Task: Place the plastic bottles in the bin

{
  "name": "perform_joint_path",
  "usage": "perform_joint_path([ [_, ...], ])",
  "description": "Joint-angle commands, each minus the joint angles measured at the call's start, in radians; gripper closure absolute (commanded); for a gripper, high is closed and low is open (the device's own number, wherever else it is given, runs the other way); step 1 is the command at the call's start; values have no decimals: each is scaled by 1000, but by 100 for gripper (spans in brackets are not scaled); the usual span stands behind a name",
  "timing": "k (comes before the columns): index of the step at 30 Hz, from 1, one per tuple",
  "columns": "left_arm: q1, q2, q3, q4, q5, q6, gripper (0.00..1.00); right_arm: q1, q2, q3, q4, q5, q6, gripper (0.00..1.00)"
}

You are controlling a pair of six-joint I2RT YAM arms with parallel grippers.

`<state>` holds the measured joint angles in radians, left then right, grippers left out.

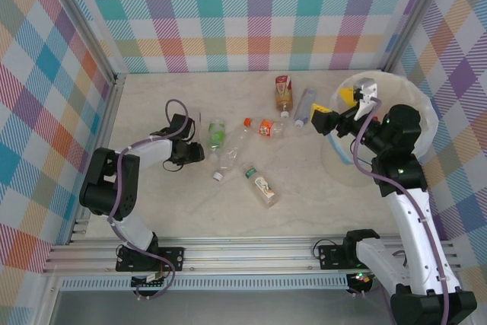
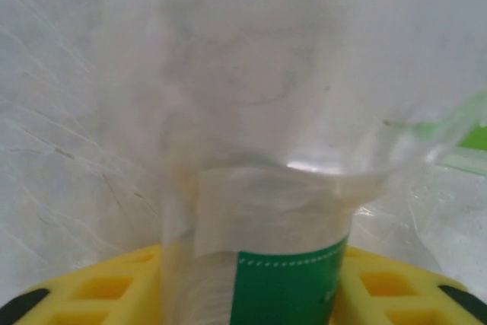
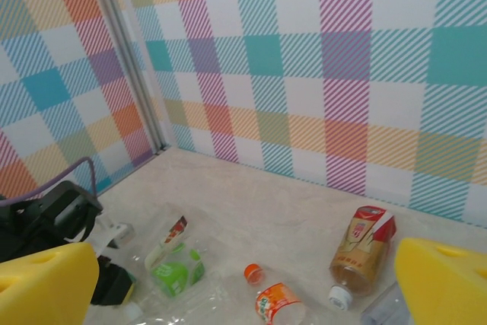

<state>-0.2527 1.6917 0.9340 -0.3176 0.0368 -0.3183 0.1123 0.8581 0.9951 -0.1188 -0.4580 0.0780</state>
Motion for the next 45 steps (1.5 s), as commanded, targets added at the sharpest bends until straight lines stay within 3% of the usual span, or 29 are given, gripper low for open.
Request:
perform_joint_path([
  [1,9,-35,-16,77,7,8,60,30,32,40,-46,-77,10,0],
  [5,8,-114,-63,95,15,6,71,69,56,32,-34,-56,10,0],
  [7,9,-147,-78,91,16,0,82,84,68,27,-13,-48,15,0],
  [9,9,-178,-89,79,10,-8,100,98,84,25,12,-45,21,0],
  [12,8,-229,-115,81,0,-19,100,122,107,27,34,-21,33,0],
  [17,7,-343,-151,94,27,-50,100,148,153,40,52,127,137,0],
  [28,-83,-626,-217,294,262,-94,100,239,272,61,162,80,307,0],
  [33,-172,-633,-203,383,335,-100,100,312,376,118,206,22,352,0],
  [39,-298,-572,-123,371,293,-11,100,391,519,217,268,-14,454,0],
  [45,-375,-523,-59,340,227,51,100,432,622,297,230,40,468,0],
])
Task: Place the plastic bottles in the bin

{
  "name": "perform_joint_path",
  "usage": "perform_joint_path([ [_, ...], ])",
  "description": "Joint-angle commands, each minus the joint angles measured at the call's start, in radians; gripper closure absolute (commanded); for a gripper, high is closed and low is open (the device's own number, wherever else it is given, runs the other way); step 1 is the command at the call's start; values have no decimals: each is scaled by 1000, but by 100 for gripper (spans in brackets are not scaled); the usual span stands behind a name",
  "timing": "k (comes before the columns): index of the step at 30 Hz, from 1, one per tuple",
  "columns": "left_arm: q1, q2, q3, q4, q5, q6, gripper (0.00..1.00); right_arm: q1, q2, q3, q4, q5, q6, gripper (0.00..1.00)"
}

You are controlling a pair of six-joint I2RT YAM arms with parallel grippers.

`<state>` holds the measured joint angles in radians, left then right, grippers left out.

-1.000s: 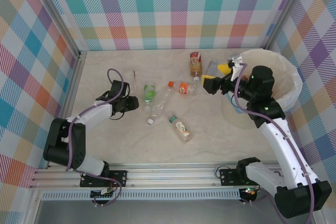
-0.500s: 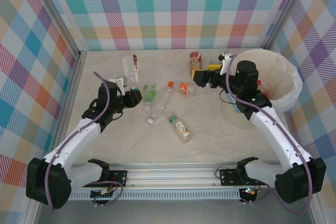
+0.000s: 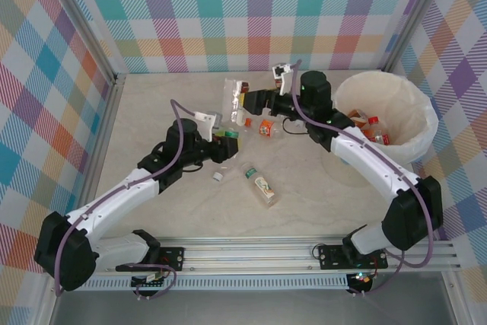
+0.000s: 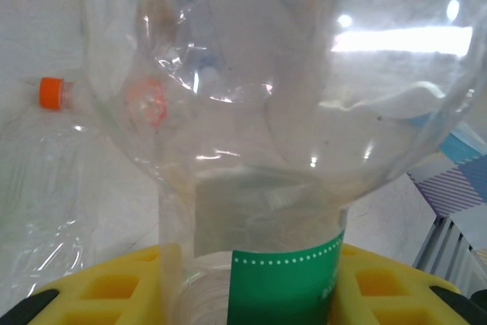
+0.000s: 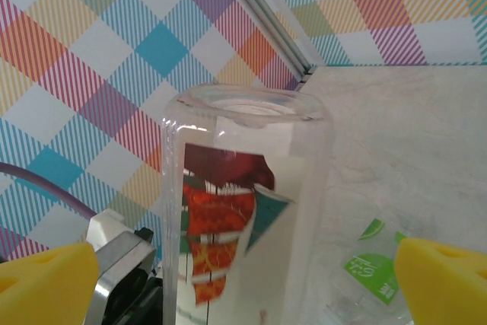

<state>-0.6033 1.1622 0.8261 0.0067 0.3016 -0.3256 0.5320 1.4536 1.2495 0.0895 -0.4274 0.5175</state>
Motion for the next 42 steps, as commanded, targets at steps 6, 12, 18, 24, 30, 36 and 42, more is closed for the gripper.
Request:
perform_joint_path([
  [6,-64,40,76,-20,-116,84,100,42,99,109,-13,-3,41,0],
  [12,-85,57,93,-48,-175,83,100,51,122,141,-69,42,52,5],
  [18,-85,32,55,-16,-171,64,91,51,95,140,-126,42,4,24],
  [24,-85,-24,-5,45,-173,46,28,51,58,111,-122,86,-14,39],
  [30,-82,-138,-112,176,-124,40,0,39,-9,93,-111,177,-70,41],
  [36,-76,-243,-222,196,-326,-8,0,10,-131,65,-135,323,-171,40],
  [42,-69,-321,-324,240,-463,-53,0,-29,-308,2,-150,479,-298,40],
])
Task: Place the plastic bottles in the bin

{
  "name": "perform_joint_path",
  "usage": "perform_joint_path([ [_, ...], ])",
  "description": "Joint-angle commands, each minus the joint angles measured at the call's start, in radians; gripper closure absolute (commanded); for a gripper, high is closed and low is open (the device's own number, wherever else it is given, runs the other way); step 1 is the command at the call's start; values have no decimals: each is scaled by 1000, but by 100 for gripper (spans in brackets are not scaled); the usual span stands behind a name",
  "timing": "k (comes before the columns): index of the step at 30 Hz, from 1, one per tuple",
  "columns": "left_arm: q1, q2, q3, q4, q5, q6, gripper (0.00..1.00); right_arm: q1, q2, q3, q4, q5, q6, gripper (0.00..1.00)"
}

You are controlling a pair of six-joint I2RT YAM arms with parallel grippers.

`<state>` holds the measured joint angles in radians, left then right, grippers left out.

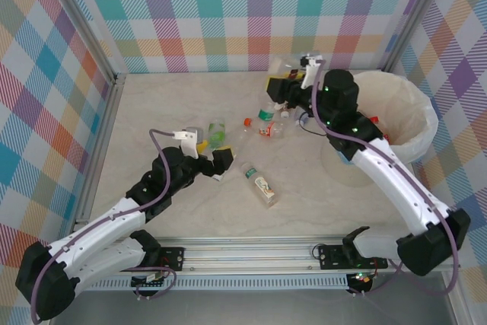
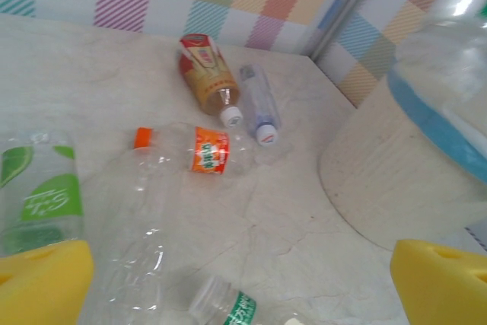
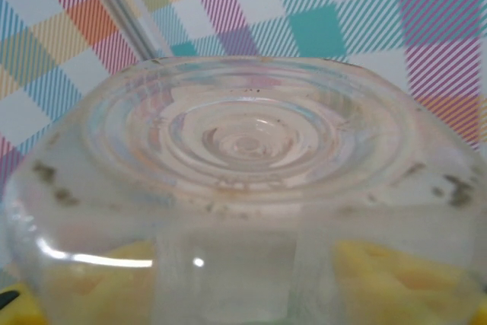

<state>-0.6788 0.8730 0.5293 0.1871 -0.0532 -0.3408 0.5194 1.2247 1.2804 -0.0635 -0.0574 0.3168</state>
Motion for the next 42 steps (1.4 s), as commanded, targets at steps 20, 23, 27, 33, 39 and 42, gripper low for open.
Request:
perform_joint_path([
  [20,57,101,-1,-192,-356,-332,0,-209,-355,-126,22,559,-390,47],
  [23,91,113,-22,-199,-342,-414,0,-293,-337,-99,-47,540,-398,47],
  [27,135,101,-49,-196,-276,-445,0,-371,-291,-74,-97,582,-527,47],
  [33,159,74,-65,-205,-223,-453,0,-461,-252,-77,-120,620,-622,46],
  [39,169,99,-65,-197,-193,-473,0,-469,-190,-98,-175,650,-714,46],
  [42,171,130,-59,-189,-172,-490,0,-462,-138,-118,-162,758,-769,45],
])
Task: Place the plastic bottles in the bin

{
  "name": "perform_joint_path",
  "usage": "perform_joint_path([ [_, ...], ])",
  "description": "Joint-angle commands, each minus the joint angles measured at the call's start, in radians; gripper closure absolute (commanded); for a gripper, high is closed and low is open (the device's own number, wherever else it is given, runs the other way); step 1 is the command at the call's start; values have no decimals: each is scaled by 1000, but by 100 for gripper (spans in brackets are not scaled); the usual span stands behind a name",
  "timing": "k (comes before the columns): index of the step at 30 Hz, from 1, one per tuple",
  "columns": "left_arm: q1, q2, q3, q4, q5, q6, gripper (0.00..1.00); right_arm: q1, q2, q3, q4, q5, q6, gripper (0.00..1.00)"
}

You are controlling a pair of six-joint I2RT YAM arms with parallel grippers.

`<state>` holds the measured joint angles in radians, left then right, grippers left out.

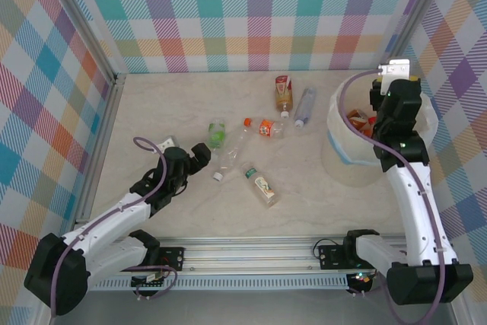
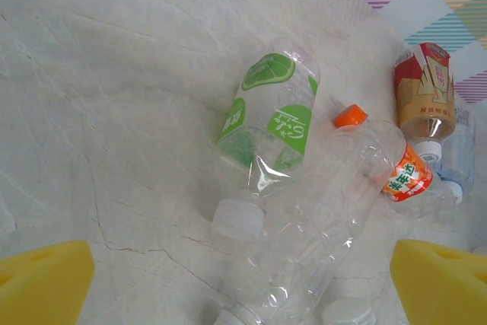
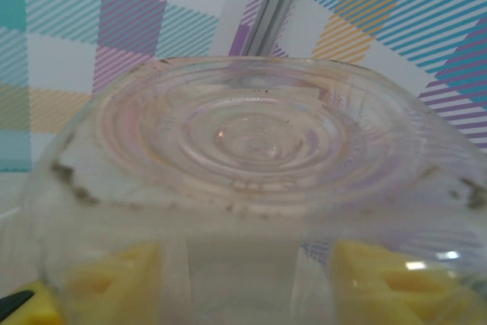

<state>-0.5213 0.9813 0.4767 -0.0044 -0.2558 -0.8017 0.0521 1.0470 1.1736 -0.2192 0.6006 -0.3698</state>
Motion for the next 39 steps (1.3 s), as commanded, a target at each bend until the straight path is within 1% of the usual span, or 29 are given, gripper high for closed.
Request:
perform_joint_path([
  [1,15,32,-3,2,39,-33,0,6,55,-17,8,160,-101,43],
  [4,15,65,10,0,62,-36,0,14,115,-7,-5,235,-148,33],
  [6,15,86,17,-4,73,-34,0,25,151,2,-13,284,-177,22],
  [7,17,95,20,-5,78,-35,0,30,159,9,-22,293,-176,18],
  [9,17,110,26,-6,95,-35,0,43,164,37,-81,276,-126,13],
  [12,17,132,34,-7,113,-32,0,62,131,51,-117,192,-45,10],
  [15,18,153,44,-16,124,-29,0,69,91,44,-119,115,28,9],
  [17,18,164,48,-21,129,-28,0,69,69,40,-119,50,66,8],
  [22,18,183,50,-9,149,-21,0,69,27,39,-141,-59,137,6],
  [26,18,210,57,4,180,-6,0,69,-10,31,-148,-217,201,3],
  [28,18,227,61,14,201,1,0,69,-24,26,-142,-292,225,0],
  [30,18,246,64,28,225,12,0,69,-33,23,-134,-364,253,0],
  [35,18,307,82,72,320,85,0,69,-65,-5,-87,-530,344,0],
  [39,14,372,124,65,390,177,0,69,-130,-90,25,-652,397,0],
])
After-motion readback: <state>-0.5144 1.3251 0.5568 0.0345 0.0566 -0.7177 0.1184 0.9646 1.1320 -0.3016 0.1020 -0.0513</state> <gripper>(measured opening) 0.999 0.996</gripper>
